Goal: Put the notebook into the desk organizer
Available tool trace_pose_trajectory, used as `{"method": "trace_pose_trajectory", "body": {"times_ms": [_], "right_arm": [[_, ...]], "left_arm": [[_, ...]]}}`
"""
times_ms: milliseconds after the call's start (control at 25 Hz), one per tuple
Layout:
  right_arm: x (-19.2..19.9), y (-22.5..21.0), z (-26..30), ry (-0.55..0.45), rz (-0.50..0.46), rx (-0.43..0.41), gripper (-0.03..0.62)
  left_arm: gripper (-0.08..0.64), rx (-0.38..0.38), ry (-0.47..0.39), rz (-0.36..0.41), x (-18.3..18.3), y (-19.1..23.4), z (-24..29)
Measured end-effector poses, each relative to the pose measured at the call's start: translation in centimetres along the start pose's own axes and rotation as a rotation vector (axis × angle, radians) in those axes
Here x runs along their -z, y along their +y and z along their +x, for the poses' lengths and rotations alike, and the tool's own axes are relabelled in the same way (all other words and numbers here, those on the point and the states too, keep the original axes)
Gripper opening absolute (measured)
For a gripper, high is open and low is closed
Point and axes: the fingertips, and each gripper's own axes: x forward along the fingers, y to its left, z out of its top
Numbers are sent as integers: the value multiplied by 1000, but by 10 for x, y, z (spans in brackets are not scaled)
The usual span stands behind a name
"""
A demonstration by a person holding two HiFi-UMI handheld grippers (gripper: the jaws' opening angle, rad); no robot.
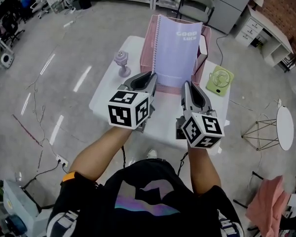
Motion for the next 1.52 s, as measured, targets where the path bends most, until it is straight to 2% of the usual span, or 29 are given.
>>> {"method": "trace_pose_trajectory", "body": {"times_ms": [480,960,1160,1360,1520], "right_arm": [[6,-41,95,84,-32,19,40],[23,-50,126,165,-52,61,46],[24,-53,130,183,-88,111,61],[29,-64,129,199,-139,191,79],[30,-66,125,205,-184,238,90]], "left_arm": [[44,-118,76,-14,-16,39,88],[54,-184,136,-2,-7,61,113],[66,-235,156,59,-7,67,114],[89,-316,202,198,1,80,112],[123,-337,221,264,9,82,109]]}}
